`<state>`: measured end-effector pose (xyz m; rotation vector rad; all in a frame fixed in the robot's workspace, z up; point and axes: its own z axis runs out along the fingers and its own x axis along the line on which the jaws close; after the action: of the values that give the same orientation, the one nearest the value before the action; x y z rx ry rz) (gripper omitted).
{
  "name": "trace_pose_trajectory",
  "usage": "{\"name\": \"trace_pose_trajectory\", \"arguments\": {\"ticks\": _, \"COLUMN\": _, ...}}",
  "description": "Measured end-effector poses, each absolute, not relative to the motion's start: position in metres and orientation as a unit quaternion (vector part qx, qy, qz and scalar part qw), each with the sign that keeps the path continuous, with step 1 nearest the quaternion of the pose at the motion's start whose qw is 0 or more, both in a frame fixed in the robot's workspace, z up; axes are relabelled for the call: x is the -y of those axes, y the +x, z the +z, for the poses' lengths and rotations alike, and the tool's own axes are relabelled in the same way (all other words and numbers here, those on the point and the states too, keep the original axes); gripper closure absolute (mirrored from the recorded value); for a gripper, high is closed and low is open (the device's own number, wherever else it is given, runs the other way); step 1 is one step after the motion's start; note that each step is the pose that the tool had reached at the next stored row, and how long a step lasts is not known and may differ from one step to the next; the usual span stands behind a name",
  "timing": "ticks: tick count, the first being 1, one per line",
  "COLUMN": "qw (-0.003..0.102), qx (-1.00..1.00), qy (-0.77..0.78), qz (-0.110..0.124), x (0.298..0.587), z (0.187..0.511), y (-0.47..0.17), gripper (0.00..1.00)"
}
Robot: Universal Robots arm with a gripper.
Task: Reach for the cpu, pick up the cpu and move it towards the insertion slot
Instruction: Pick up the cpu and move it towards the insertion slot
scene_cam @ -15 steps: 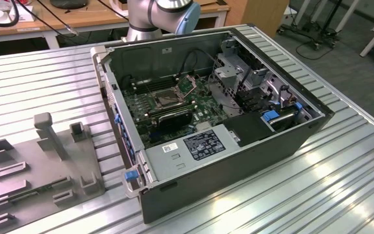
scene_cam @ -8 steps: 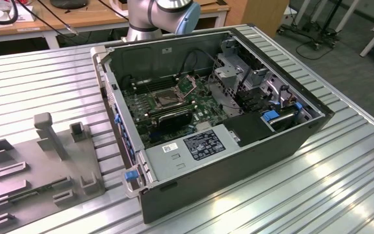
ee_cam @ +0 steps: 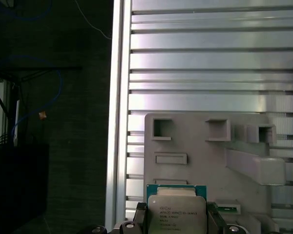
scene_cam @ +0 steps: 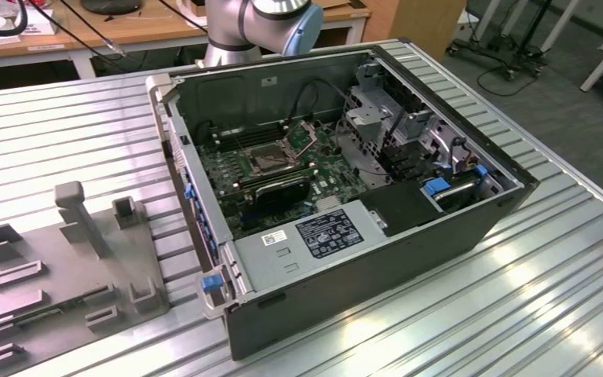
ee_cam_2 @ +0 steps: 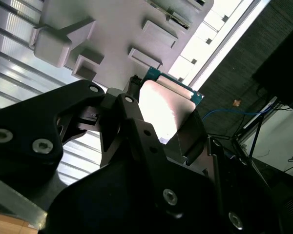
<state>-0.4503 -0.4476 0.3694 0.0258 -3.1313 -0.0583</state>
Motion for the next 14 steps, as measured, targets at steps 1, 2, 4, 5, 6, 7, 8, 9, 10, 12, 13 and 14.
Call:
{"name": "trace_pose_trajectory", "arguments": {"ticks": 1, "qw": 0.005, "qx": 1.000, "qy": 0.008, "qz": -0.019, "x": 0.4476, "z": 0.3694, "y": -0.4503, "gripper": 0.45}}
{"name": "trace_pose_trajectory", "arguments": {"ticks": 2, "qw": 0.005, "qx": 1.000, "qy": 0.008, "qz": -0.019, "x": 0.4476, "z": 0.3695, "y": -0.4503, "gripper": 0.45}}
{"name": "trace_pose_trajectory", "arguments": {"ticks": 4, "qw": 0.005, "qx": 1.000, "qy": 0.008, "qz": -0.019, "x": 0.4476, "z": 0.3695, "y": -0.4503, "gripper": 0.45}}
{"name": "trace_pose_trajectory", "arguments": {"ticks": 5, "qw": 0.005, "qx": 1.000, "qy": 0.008, "qz": -0.019, "x": 0.4476, "z": 0.3695, "y": -0.4503, "gripper": 0.45}}
{"name": "trace_pose_trajectory", "arguments": {"ticks": 6, "qw": 0.005, "qx": 1.000, "qy": 0.008, "qz": -0.019, "x": 0.4476, "z": 0.3696, "y": -0.4503, "gripper": 0.45}}
{"name": "trace_pose_trajectory", "arguments": {"ticks": 7, "qw": 0.005, "qx": 1.000, "qy": 0.008, "qz": -0.019, "x": 0.4476, "z": 0.3696, "y": -0.4503, "gripper": 0.45}}
{"name": "trace_pose_trajectory", "arguments": {"ticks": 8, "qw": 0.005, "qx": 1.000, "qy": 0.008, "qz": -0.019, "x": 0.4476, "z": 0.3696, "y": -0.4503, "gripper": 0.45}}
{"name": "trace_pose_trajectory", "arguments": {"ticks": 9, "qw": 0.005, "qx": 1.000, "qy": 0.008, "qz": -0.019, "x": 0.4476, "z": 0.3697, "y": -0.4503, "gripper": 0.45}}
{"name": "trace_pose_trajectory", "arguments": {"ticks": 10, "qw": 0.005, "qx": 1.000, "qy": 0.008, "qz": -0.019, "x": 0.4476, "z": 0.3699, "y": -0.4503, "gripper": 0.45}}
{"name": "trace_pose_trajectory", "arguments": {"ticks": 12, "qw": 0.005, "qx": 1.000, "qy": 0.008, "qz": -0.019, "x": 0.4476, "z": 0.3707, "y": -0.4503, "gripper": 0.45}}
{"name": "trace_pose_trajectory", "arguments": {"ticks": 13, "qw": 0.005, "qx": 1.000, "qy": 0.008, "qz": -0.019, "x": 0.4476, "z": 0.3713, "y": -0.4503, "gripper": 0.45}}
{"name": "trace_pose_trajectory", "arguments": {"ticks": 14, "qw": 0.005, "qx": 1.000, "qy": 0.008, "qz": -0.019, "x": 0.4476, "z": 0.3721, "y": -0.4503, "gripper": 0.45}}
